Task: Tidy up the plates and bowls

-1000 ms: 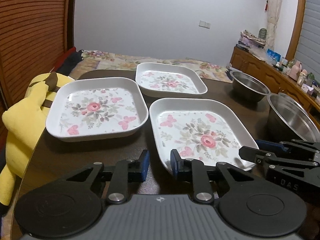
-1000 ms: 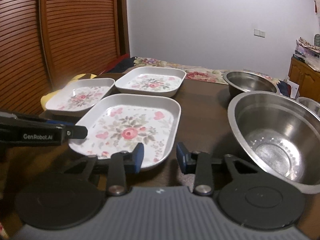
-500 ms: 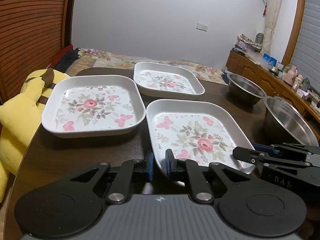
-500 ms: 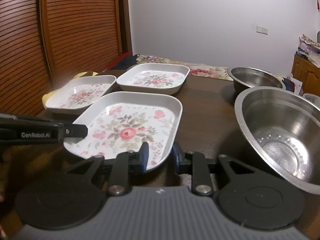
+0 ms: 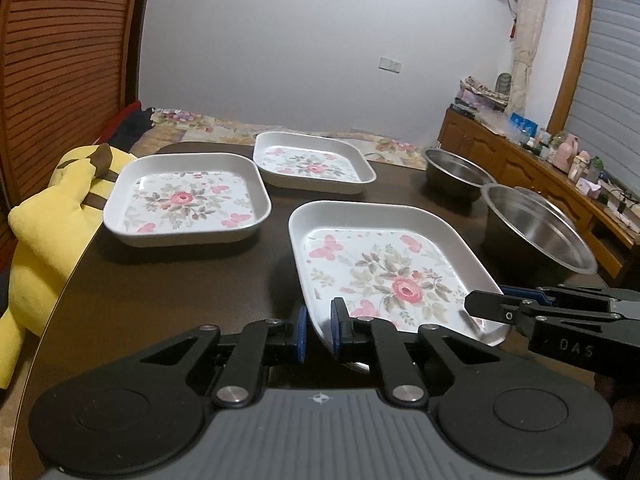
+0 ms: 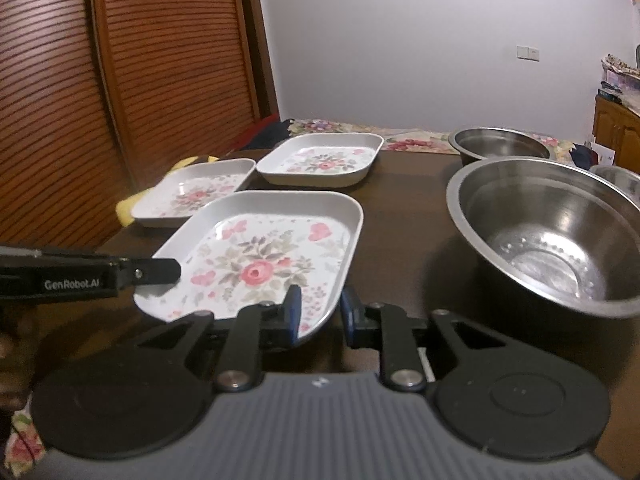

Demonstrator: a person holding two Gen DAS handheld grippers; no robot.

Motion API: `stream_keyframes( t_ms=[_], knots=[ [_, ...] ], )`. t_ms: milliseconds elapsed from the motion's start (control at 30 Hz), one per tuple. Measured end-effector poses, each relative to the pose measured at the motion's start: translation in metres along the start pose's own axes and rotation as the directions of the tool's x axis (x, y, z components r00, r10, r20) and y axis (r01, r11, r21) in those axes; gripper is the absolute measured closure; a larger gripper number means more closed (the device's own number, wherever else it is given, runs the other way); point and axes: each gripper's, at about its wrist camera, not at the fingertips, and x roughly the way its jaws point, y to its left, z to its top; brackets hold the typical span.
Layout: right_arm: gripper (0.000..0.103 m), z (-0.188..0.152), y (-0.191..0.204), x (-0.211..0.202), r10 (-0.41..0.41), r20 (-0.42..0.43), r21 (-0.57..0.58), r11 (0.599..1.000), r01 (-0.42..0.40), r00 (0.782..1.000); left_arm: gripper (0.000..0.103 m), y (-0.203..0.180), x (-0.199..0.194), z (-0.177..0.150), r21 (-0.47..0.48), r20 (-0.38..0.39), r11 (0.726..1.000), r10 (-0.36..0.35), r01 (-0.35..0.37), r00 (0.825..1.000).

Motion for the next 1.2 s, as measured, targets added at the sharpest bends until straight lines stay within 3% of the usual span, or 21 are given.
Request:
stream_keyframes(
  t_ms=[333, 800, 1200],
  knots=[
    [0.08, -0.017, 0.007, -0.025, 0.024, 0.008, -0.019, 1.0, -0.024, 1.0, 0.09, -0.006, -0.024, -0.023, 0.005, 0.009, 1.0, -0.007, 0.007, 1.0],
    [0.08, -0.028, 0.008, -0.022, 0.031, -0.036, 0.014, 0.999, -0.031, 0.999, 0.09, -0.007, -0.019, -0.032, 0.016, -0.009, 1.0, 0.004, -0.004, 1.0],
    [0.079, -0.031, 0.007, -0.025, 0.027, -0.018, 0.019, 0.999, -0.027, 0.999, 0.09, -0.006, -0.015, -0.036, 0.005, -0.004, 1.0, 0.001, -0.001, 1.0]
  ],
)
